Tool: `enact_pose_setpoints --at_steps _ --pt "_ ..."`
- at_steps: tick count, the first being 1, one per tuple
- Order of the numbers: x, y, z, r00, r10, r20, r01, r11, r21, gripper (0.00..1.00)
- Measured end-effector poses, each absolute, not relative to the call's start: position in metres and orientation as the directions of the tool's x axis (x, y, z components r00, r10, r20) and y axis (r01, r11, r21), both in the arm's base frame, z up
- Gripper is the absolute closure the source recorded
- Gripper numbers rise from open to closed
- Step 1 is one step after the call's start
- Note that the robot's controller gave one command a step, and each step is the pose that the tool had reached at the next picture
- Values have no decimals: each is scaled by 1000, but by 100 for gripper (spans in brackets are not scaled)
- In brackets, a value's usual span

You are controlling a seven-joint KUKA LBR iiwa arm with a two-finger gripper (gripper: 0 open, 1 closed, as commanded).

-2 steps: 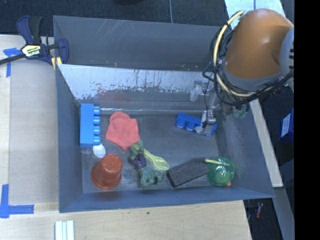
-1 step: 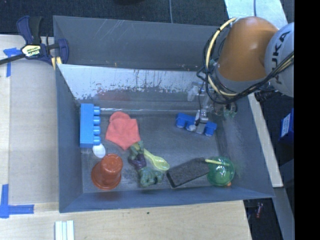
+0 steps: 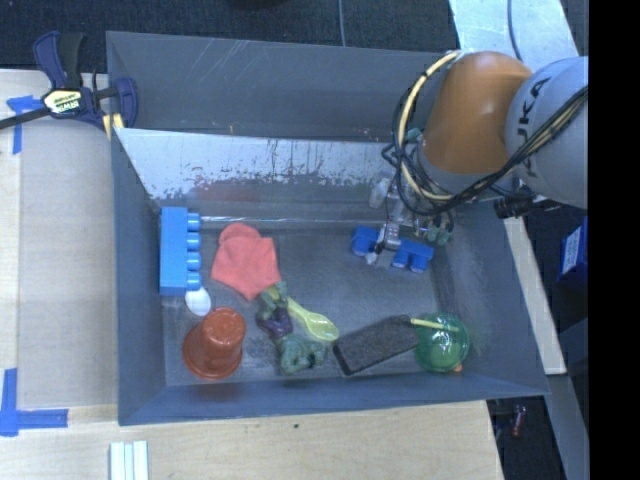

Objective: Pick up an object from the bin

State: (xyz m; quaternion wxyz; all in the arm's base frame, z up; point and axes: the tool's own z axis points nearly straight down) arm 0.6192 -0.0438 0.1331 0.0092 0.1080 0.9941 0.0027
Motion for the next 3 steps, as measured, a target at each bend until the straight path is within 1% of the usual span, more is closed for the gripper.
enact_pose_setpoints --at_steps 1,2,3 --pt "621 -49 90 -946 322 -16 322 947 6 0" --pt "626 -52 51 -949 315 -25 315 949 3 100" --pt "625 -50 55 -952 306 -26 306 952 6 100"
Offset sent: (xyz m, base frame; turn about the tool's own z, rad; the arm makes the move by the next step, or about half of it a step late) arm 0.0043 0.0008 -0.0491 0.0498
